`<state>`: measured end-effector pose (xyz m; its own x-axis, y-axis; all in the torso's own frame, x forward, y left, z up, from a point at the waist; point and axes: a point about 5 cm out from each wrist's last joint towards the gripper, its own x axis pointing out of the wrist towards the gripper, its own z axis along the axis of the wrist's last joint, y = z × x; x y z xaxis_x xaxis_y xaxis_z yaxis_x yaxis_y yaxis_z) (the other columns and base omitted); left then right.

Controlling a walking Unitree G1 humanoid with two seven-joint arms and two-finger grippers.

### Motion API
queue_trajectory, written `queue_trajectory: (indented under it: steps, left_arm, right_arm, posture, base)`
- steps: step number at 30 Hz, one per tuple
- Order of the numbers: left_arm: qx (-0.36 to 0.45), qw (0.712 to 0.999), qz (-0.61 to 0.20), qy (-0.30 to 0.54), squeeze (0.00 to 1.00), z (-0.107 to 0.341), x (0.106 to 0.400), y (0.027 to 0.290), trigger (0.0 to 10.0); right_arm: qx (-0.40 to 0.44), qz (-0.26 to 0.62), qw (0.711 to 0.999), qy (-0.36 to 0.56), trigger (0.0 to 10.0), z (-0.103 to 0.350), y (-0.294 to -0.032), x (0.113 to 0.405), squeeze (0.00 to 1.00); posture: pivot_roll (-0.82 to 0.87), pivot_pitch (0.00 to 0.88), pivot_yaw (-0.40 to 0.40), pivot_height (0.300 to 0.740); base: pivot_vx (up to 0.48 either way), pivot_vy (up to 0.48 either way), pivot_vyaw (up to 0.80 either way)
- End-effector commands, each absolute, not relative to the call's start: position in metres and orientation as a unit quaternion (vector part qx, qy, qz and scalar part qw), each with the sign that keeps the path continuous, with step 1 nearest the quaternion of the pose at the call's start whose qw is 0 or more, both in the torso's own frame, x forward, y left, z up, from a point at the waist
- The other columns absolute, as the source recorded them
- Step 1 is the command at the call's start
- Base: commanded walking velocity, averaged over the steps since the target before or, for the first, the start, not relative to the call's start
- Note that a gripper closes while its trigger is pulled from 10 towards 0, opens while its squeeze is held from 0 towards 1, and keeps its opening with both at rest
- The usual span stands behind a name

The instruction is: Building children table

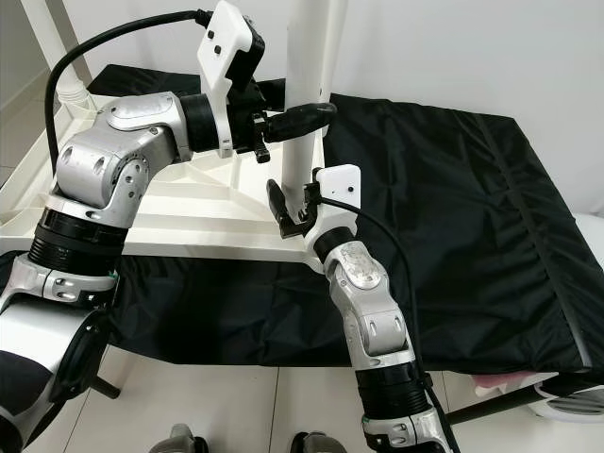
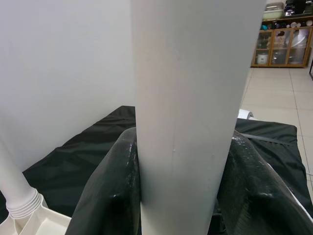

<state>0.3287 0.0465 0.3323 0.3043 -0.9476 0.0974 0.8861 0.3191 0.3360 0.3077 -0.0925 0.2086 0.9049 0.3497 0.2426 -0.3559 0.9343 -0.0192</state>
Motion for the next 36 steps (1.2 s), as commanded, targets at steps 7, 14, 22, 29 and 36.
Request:
queue_trajectory:
  steps: [7,14,22,29,36]
  left_arm:
    - [0.111,0.819,-0.539,-0.164,0.00,0.3437,0.3290,0.0441,10.0]
    - [0.113,0.817,-0.541,-0.165,0.00,0.3433,0.3283,0.0427,10.0]
    - [0.115,0.813,-0.545,-0.166,0.00,0.3431,0.3268,0.0401,10.0]
    - [0.106,0.810,-0.555,-0.155,1.00,0.3401,0.3260,0.0389,10.0]
    - [0.083,0.807,-0.567,-0.147,1.00,0.3411,0.3254,0.0403,10.0]
  right_arm:
    - [-0.007,0.165,0.976,-0.144,10.0,0.2158,-0.0895,0.3050,0.00]
    - [-0.015,0.171,0.973,-0.151,0.0,0.2179,-0.0871,0.3045,0.00]
    - [-0.027,0.185,0.971,-0.146,0.0,0.2153,-0.0839,0.3040,0.00]
    - [-0.043,0.181,0.971,-0.150,10.0,0.2165,-0.0851,0.3052,0.00]
    - [-0.043,0.171,0.972,-0.155,10.0,0.2199,-0.0902,0.3087,0.00]
  posture:
    - [-0.01,0.080,-0.058,0.740]
    - [-0.01,0.084,-0.056,0.740]
    - [-0.01,0.083,-0.056,0.740]
    - [-0.01,0.084,-0.055,0.740]
    - [-0.01,0.087,-0.054,0.740]
  base:
    - [0.000,0.000,0.00]
    - [0.000,0.000,0.00]
    - [0.000,0.000,0.00]
    - [0.000,0.000,0.00]
    - [0.000,0.000,0.00]
